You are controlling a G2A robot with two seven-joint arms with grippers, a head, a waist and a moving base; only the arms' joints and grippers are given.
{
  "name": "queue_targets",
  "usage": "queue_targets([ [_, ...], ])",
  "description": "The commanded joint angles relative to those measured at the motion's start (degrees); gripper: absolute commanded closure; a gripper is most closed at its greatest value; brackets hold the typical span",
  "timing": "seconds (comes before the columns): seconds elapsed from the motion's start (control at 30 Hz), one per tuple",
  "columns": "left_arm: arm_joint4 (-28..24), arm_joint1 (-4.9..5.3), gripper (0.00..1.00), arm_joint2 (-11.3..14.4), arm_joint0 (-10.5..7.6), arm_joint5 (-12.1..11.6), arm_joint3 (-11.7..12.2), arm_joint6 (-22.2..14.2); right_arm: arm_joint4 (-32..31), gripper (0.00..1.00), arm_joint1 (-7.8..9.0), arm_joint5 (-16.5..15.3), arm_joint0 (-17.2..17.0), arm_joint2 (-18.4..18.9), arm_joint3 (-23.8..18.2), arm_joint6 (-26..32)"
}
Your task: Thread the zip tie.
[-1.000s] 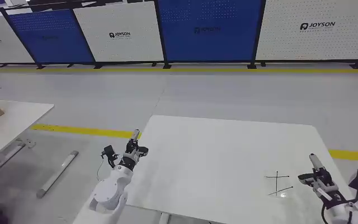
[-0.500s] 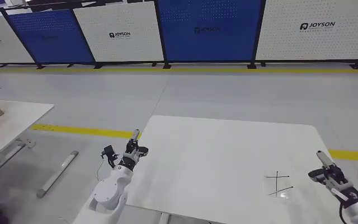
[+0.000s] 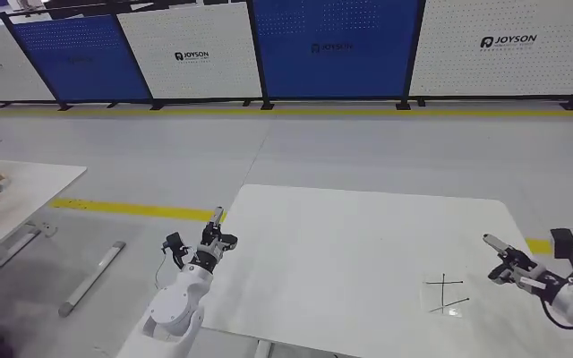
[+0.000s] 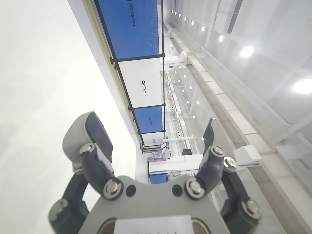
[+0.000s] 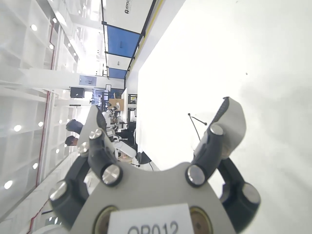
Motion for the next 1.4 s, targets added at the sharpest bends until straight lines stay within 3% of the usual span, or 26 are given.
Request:
queue_targets([
  [0.0,0.0,0.0,0.0,0.0,0.0,0.0,0.0,0.0,0.0,0.0,0.0,0.0,0.0,0.0,0.1,0.0],
  [0.33,0.0,0.0,0.0,0.0,0.0,0.0,0.0,0.0,0.0,0.0,0.0,0.0,0.0,0.0,0.1,0.0],
  [0.43,0.0,0.0,0.0,0.0,0.0,0.0,0.0,0.0,-4.0,0.0,0.43,-2.6,-0.1,-1.1,0.5,2.7],
  [0.7,0.0,0.0,0.0,0.0,0.0,0.0,0.0,0.0,-5.3,0.0,1.74,-10.9,3.0,-1.3,7.6,11.7],
  [0.8,0.0,0.0,0.0,0.0,0.0,0.0,0.0,0.0,-5.4,0.0,2.23,-14.9,5.0,-2.5,10.2,17.9],
  [1.23,0.0,0.0,0.0,0.0,0.0,0.0,0.0,0.0,-6.0,0.0,2.34,-15.3,5.5,-2.8,10.9,18.8],
  [1.37,0.0,0.0,0.0,0.0,0.0,0.0,0.0,0.0,-7.7,0.0,2.36,-17.8,6.9,-5.9,12.0,21.6],
])
